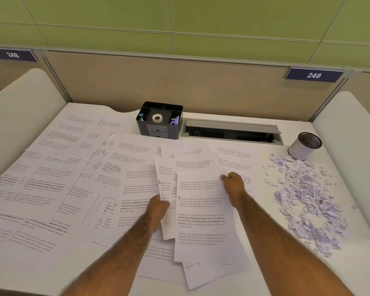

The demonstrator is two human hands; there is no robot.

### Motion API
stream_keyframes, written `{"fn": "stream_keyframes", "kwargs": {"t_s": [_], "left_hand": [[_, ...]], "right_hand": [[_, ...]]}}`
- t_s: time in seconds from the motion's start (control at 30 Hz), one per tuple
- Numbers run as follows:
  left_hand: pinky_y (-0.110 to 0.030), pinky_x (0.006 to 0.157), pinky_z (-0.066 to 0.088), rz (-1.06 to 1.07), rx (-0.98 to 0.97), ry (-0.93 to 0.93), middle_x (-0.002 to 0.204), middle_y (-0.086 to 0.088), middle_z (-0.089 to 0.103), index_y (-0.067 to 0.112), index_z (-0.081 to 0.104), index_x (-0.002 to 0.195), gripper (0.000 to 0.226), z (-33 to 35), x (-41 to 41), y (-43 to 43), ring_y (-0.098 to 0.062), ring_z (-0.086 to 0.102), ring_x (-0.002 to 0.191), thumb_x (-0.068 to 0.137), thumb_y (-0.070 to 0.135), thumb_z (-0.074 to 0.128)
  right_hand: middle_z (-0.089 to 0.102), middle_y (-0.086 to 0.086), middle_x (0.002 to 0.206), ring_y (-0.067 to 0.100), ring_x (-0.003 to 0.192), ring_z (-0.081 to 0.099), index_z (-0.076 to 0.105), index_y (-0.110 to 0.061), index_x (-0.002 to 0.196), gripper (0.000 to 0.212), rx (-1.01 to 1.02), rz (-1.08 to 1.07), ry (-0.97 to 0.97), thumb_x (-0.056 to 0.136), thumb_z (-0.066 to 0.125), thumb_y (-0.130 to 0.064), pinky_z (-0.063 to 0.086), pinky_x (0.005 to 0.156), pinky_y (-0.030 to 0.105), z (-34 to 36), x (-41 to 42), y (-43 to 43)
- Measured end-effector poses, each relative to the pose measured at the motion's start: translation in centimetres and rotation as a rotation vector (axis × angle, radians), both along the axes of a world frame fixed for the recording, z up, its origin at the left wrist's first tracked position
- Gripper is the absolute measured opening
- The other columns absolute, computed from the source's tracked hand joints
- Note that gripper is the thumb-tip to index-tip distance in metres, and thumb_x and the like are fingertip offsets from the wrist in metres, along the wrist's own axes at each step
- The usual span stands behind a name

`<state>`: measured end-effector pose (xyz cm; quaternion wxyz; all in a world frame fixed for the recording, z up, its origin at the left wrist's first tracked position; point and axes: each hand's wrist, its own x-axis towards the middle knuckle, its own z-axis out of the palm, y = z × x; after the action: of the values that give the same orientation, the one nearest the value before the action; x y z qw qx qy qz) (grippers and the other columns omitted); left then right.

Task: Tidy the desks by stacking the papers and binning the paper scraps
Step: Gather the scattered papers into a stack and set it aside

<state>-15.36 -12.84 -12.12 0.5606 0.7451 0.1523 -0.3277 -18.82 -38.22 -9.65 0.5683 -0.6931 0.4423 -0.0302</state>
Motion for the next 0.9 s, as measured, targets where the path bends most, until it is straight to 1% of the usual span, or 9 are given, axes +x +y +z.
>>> {"fn": "stream_keyframes", "kwargs": {"t_s": [0.13, 0.2, 0.27, 0.37, 0.53, 0.67, 0.73, 0.8, 0.9], "left_hand": [[-0.043, 0.09, 0.056, -0.063, 0.001, 0.071, 0.11, -0.014, 0.074, 0.005, 0.069, 0.113, 0.026, -0.2, 0.4, 0.3, -0.035, 0.069, 0.1, 0.096, -0.002, 0.051], [-0.047, 0.099, 0.054, -0.03, -0.039, 0.107, 0.113, -0.009, 0.074, 0.011, 0.067, 0.115, 0.019, -0.2, 0.4, 0.3, -0.034, 0.069, 0.106, 0.102, 0.017, 0.055], [-0.051, 0.101, 0.053, 0.008, -0.063, 0.131, 0.115, -0.005, 0.074, 0.017, 0.067, 0.119, 0.031, -0.5, 0.5, 0.3, -0.031, 0.069, 0.109, 0.1, 0.041, 0.06], [-0.046, 0.098, 0.055, -0.018, -0.065, 0.064, 0.123, -0.008, 0.073, 0.011, 0.065, 0.129, 0.033, -0.4, 0.5, 0.0, -0.026, 0.071, 0.104, 0.099, 0.025, 0.066], [-0.032, 0.088, 0.052, -0.028, -0.051, -0.026, 0.126, -0.006, 0.069, 0.008, 0.062, 0.132, 0.034, 0.6, 0.5, -1.0, -0.021, 0.066, 0.1, 0.098, 0.007, 0.061], [-0.017, 0.064, 0.047, -0.138, 0.015, -0.214, 0.098, 0.012, 0.067, 0.022, 0.061, 0.118, 0.032, 3.2, 0.1, -2.5, -0.002, 0.06, 0.082, 0.098, 0.0, 0.049], [-0.01, 0.063, 0.045, -0.163, 0.038, -0.365, 0.103, 0.012, 0.065, 0.027, 0.057, 0.118, 0.033, 4.7, 0.1, -3.0, 0.004, 0.057, 0.082, 0.1, 0.001, 0.046], [-0.01, 0.08, 0.047, -0.161, 0.051, -0.523, 0.119, 0.012, 0.061, 0.024, 0.057, 0.132, 0.038, 6.4, 0.1, -3.4, 0.001, 0.06, 0.094, 0.102, 0.003, 0.047], [-0.024, 0.101, 0.044, -0.114, 0.085, -0.734, 0.127, 0.012, 0.056, 0.015, 0.051, 0.145, 0.042, 8.6, 0.4, -3.7, -0.008, 0.055, 0.114, 0.104, 0.01, 0.051]], "right_hand": [[0.06, 0.021, 0.123, 0.032, 0.103, 0.057, 0.055, 0.004, 0.124, 0.033, 0.048, 0.013, 0.066, 0.102, 0.046, -0.019, 0.046, 0.087, 0.038, 0.4, 1.4, 0.4], [0.06, 0.013, 0.117, 0.032, 0.107, 0.06, 0.053, 0.002, 0.126, 0.032, 0.127, 0.017, 0.088, 0.103, 0.048, -0.02, 0.049, 0.086, 0.038, 0.7, 1.4, 0.8], [0.068, 0.01, 0.113, 0.031, 0.101, 0.067, 0.056, 0.0, 0.125, 0.033, 0.251, -0.007, 0.056, 0.099, 0.055, -0.02, 0.056, 0.077, 0.039, 0.4, 1.1, 0.8], [0.076, 0.015, 0.107, 0.034, 0.095, 0.074, 0.067, -0.007, 0.115, 0.023, 0.367, 0.117, 0.029, 0.094, 0.065, -0.013, 0.061, 0.076, 0.045, 0.6, -0.4, 1.0], [0.076, 0.01, 0.111, 0.03, 0.102, 0.072, 0.068, -0.014, 0.119, 0.034, 0.342, 0.443, 0.126, 0.087, 0.067, -0.001, 0.06, 0.087, 0.044, 0.0, -2.1, 1.7], [0.072, 0.012, 0.118, 0.027, 0.102, 0.069, 0.067, -0.008, 0.125, 0.042, 0.084, 0.357, 0.001, 0.086, 0.056, 0.004, 0.056, 0.082, 0.032, 1.8, -1.4, 3.3], [0.071, 0.009, 0.118, 0.023, 0.099, 0.069, 0.065, -0.009, 0.128, 0.04, 0.021, 0.32, -0.071, 0.091, 0.055, 0.001, 0.055, 0.075, 0.028, 3.2, -1.1, 3.7], [0.071, 0.006, 0.118, 0.019, 0.097, 0.069, 0.064, -0.013, 0.13, 0.037, -0.003, 0.25, -0.167, 0.095, 0.057, -0.005, 0.055, 0.073, 0.025, 4.8, -0.9, 3.8], [0.073, 0.001, 0.11, 0.015, 0.09, 0.072, 0.066, -0.017, 0.126, 0.031, 0.008, 0.123, -0.321, 0.096, 0.062, -0.012, 0.059, 0.071, 0.027, 7.4, -0.3, 3.9]]}}
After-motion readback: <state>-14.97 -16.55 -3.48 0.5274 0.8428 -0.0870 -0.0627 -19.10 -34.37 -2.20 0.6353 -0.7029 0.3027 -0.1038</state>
